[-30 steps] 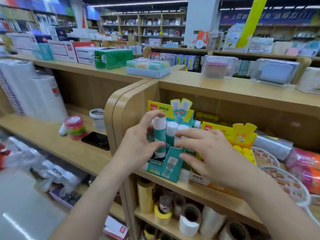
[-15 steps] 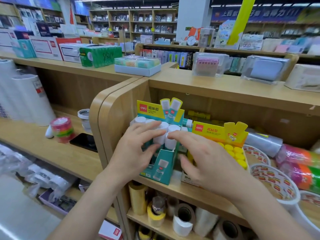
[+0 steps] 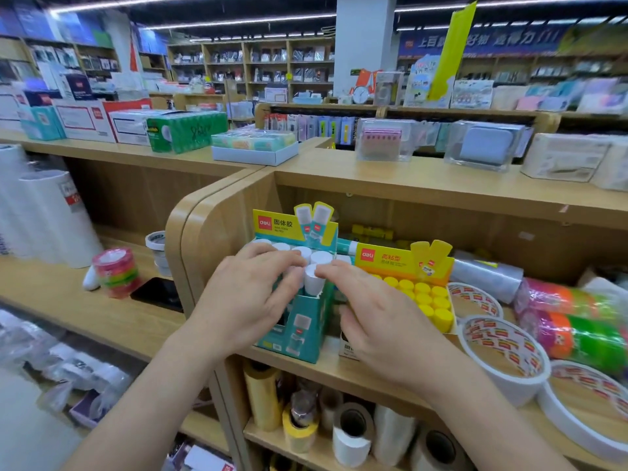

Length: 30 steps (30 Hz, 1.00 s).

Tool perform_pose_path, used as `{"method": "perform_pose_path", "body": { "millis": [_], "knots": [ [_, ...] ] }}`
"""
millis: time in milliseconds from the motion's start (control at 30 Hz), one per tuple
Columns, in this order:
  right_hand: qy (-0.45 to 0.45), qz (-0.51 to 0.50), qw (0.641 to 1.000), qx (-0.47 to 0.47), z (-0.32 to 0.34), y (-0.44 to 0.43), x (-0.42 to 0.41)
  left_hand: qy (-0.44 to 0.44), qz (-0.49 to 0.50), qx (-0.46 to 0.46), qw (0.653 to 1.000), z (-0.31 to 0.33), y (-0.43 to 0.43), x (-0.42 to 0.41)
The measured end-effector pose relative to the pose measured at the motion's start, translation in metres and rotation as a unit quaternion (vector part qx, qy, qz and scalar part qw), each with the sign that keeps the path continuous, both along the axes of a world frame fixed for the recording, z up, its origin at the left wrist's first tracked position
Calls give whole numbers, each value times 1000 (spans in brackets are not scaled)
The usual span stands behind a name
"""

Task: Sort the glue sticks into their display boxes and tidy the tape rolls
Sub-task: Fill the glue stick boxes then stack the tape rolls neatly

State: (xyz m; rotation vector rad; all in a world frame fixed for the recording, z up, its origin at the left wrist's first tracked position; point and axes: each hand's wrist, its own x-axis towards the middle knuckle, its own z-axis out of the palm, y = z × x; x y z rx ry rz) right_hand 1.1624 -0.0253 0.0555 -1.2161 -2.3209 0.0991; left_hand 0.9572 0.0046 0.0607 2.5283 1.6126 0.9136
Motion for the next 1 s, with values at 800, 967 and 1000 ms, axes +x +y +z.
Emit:
{"method": "perform_pose_path", "body": {
  "millis": [800,967,1000],
  "knots": [
    [-196,-376,904,-58,-38,-76,199,340,-178,29,923,-22,-41,240],
    [-210,-356,909,-60,-34,-79,214,380,-158,45,910,-25,-43,261],
    [-211,-350,911,-58,-34,-80,217,365,-162,47,916,-26,-43,262]
  ]
}}
